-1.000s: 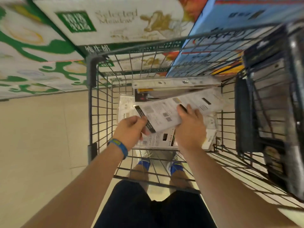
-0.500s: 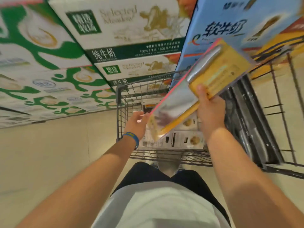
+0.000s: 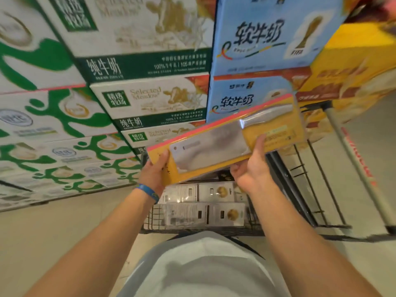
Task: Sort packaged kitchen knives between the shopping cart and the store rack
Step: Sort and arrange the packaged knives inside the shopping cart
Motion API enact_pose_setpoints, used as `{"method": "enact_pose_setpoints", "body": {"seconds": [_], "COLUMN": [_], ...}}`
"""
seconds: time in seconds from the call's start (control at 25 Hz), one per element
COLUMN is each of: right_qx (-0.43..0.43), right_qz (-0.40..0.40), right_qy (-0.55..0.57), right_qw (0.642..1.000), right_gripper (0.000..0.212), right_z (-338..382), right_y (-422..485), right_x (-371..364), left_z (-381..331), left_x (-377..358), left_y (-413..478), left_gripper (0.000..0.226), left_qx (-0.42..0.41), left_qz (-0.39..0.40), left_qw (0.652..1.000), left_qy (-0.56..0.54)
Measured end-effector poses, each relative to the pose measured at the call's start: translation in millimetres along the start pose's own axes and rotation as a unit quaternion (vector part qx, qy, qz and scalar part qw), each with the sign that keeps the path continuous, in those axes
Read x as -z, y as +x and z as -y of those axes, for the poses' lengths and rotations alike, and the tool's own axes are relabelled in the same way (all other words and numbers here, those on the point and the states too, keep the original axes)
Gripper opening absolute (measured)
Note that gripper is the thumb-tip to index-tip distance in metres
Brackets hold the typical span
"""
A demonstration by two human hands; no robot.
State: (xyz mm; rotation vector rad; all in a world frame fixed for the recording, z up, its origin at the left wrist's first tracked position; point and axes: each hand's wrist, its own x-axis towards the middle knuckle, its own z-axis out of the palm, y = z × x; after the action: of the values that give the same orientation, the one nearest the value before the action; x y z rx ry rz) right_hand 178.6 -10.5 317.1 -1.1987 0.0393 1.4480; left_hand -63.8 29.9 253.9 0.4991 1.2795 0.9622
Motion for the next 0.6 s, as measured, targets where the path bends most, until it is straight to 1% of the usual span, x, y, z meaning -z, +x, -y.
{"method": "enact_pose_setpoints", "body": {"seconds": [0.04,0.08,0.12,0.16,0.2,0.24,0.28,0.32,0.36,0.4,0.44,0.48,0.52,0.56,0.6], "right_qx": [-0.015,-0.023,-0.010,0.043,0.151,0.293,0.428,0.525,0.564,0.557,0.532,0.516,0.512,0.505,0.485], "right_qz": [0.002,-0.004,-0.021,-0.051,-0.094,-0.143,-0.178,-0.175,-0.137,-0.090,-0.056,-0.037,-0.031,-0.034,-0.041], "right_qy": [-0.051,-0.137,-0.233,-0.310,-0.367,-0.426,-0.498,-0.578,-0.642,-0.686,-0.708,-0.707,-0.696,-0.687,-0.681], "right_qw": [0.999,0.990,0.972,0.948,0.913,0.844,0.733,0.601,0.501,0.460,0.461,0.482,0.503,0.522,0.548], "right_gripper": [0.074,0.068,0.061,0.052,0.043,0.038,0.040,0.054,0.070,0.080,0.079,0.067,0.048,0.036,0.032], "right_z": [9.5,21.3,35.4,51.1,69.7,93.3,116.1,137.8,156.7,169.7,179.3,185.5,187.3,187.8,187.1], "right_y": [-1.0,-3.9,-8.1,-11.6,-15.9,-21.8,-27.8,-33.7,-37.7,-39.9,-43.5,-45.7,-46.8,-46.6,-45.7], "right_x": [11.5,24.1,36.1,47.8,58.9,66.9,71.4,72.3,72.8,73.4,77.2,83.3,91.0,101.4,113.5], "left_z": [-8.8,-19.6,-32.9,-47.7,-63.0,-76.7,-90.0,-101.6,-111.7,-120.4,-126.5,-130.5,-132.4,-131.6,-126.3], "left_x": [-8.6,-18.0,-28.7,-40.9,-55.8,-74.5,-93.6,-114.6,-136.8,-157.4,-177.9,-196.2,-212.5,-227.9,-242.6], "left_y": [-2.9,-6.0,-10.4,-15.5,-22.3,-29.2,-35.7,-42.0,-50.0,-58.0,-63.8,-68.7,-71.6,-72.8,-71.4], "left_gripper": [0.031,0.024,0.024,0.025,0.026,0.022,0.014,0.007,0.009,0.012,0.011,0.008,0.019,0.033,0.040], "left_qx": [-0.027,-0.057,-0.095,-0.137,-0.185,-0.233,-0.278,-0.318,-0.352,-0.381,-0.403,-0.426,-0.454,-0.477,-0.494], "left_qz": [-0.018,-0.024,-0.013,0.014,0.038,0.059,0.073,0.088,0.104,0.121,0.148,0.173,0.179,0.173,0.155], "left_qw": [0.999,0.997,0.992,0.985,0.973,0.956,0.936,0.916,0.896,0.877,0.858,0.837,0.812,0.794,0.789], "left_qy": [0.026,0.053,0.079,0.102,0.132,0.168,0.202,0.227,0.249,0.265,0.280,0.297,0.320,0.334,0.329]}}
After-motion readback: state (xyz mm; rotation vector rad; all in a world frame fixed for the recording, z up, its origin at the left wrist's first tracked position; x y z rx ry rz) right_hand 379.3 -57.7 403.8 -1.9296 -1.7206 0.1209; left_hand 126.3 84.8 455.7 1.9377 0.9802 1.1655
